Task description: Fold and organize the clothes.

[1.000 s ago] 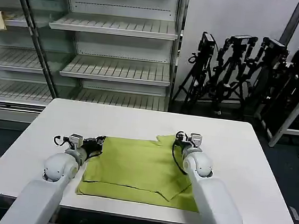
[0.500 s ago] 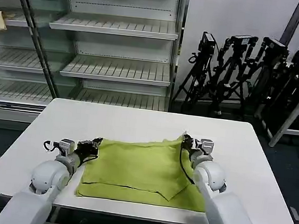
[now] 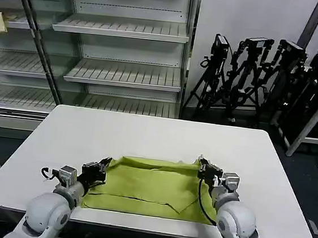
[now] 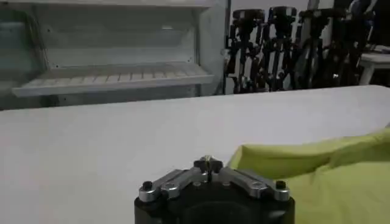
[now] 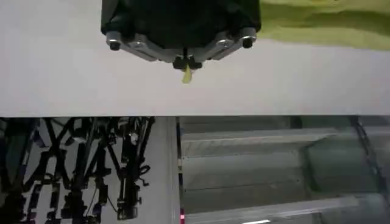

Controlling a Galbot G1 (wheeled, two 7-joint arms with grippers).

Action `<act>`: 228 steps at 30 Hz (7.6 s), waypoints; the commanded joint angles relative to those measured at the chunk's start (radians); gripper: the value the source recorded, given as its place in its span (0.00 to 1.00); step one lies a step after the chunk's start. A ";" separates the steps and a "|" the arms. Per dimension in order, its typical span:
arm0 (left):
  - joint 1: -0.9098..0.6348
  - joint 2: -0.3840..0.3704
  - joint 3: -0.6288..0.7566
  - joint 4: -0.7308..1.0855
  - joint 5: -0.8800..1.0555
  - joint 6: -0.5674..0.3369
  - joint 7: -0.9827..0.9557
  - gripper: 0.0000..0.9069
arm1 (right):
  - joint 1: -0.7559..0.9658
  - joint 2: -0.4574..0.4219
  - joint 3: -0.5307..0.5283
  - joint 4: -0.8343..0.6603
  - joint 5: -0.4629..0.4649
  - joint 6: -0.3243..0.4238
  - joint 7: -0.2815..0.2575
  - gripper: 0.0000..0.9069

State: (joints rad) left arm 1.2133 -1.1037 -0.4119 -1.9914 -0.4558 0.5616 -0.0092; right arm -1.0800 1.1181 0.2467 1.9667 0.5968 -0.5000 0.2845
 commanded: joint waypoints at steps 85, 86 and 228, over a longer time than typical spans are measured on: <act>0.181 -0.123 0.057 -0.079 -0.201 0.017 -0.482 0.02 | -0.363 -0.031 0.190 0.296 -0.139 0.063 -0.058 1.00; 0.179 -0.126 0.057 -0.080 -0.177 0.017 -0.472 0.02 | -0.362 -0.031 0.190 0.295 -0.140 0.063 -0.058 1.00; 0.147 -0.160 0.027 -0.040 0.042 0.016 -0.231 0.01 | -0.390 -0.032 0.260 0.319 -0.159 0.096 -0.083 1.00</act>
State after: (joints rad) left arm 1.3629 -1.2591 -0.3880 -2.0357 -0.4291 0.5739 -0.2480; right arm -1.4698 1.0850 0.5068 2.2848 0.4376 -0.4053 0.2015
